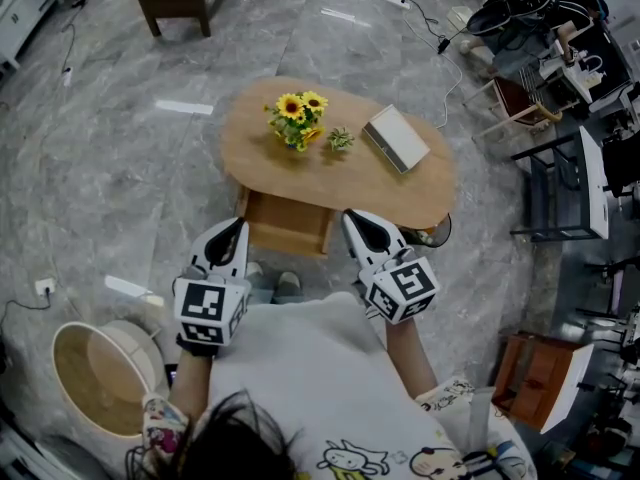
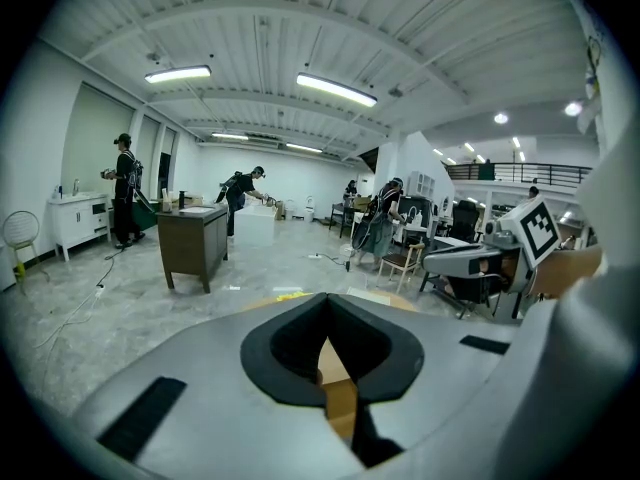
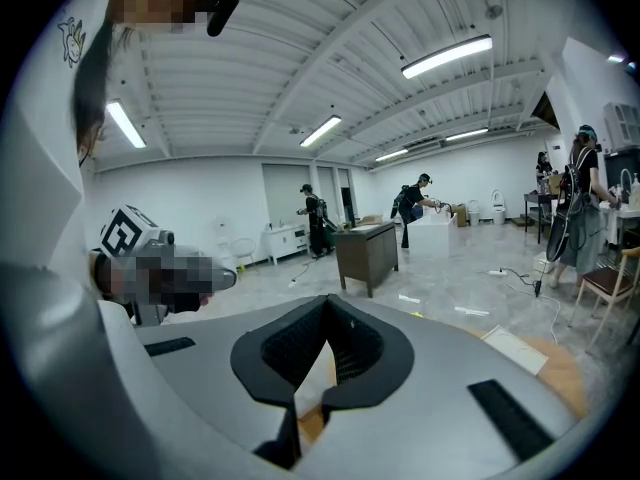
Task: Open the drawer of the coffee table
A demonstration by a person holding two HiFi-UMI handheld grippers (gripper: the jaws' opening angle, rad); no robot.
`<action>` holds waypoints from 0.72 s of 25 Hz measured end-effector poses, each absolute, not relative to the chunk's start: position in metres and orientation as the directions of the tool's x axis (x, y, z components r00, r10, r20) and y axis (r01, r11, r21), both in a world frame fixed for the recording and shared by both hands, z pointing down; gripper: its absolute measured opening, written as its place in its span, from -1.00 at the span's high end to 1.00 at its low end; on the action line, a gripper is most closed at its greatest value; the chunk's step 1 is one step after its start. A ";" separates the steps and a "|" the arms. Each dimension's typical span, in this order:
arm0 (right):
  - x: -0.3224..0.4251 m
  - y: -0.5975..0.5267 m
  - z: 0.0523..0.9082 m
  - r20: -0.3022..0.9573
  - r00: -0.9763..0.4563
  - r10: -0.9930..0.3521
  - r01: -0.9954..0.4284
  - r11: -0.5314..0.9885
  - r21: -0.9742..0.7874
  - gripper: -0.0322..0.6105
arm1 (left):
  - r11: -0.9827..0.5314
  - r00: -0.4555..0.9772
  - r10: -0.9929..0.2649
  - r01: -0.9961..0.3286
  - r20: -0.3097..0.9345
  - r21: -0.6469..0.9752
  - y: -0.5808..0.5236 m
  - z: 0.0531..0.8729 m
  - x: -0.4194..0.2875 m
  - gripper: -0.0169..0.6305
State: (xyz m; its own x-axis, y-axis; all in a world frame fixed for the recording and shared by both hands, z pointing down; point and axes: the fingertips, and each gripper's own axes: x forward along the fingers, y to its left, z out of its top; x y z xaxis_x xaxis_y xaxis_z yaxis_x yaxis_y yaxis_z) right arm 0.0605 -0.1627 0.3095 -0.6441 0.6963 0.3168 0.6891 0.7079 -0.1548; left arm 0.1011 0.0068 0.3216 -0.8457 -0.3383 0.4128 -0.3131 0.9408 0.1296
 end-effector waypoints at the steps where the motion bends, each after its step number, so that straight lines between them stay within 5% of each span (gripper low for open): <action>1: 0.061 -0.162 0.310 0.317 -0.643 0.698 0.691 0.706 -0.154 0.90 | 0.941 -0.846 -0.337 -0.313 0.412 0.128 0.007 0.322 0.101 0.93; 18: 0.072 -0.157 0.310 0.321 -0.627 0.709 0.713 0.689 -0.129 0.90 | 0.934 -0.850 -0.352 -0.348 0.393 0.083 0.011 0.314 0.103 0.93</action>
State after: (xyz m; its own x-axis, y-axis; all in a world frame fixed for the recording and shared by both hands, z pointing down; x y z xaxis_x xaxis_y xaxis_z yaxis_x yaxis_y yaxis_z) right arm 0.0717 -0.1573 0.3103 -0.6275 0.7092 0.3215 0.7129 0.6893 -0.1290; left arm 0.1029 0.0109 0.3143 -0.8496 -0.3516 0.3932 -0.3481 0.9338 0.0829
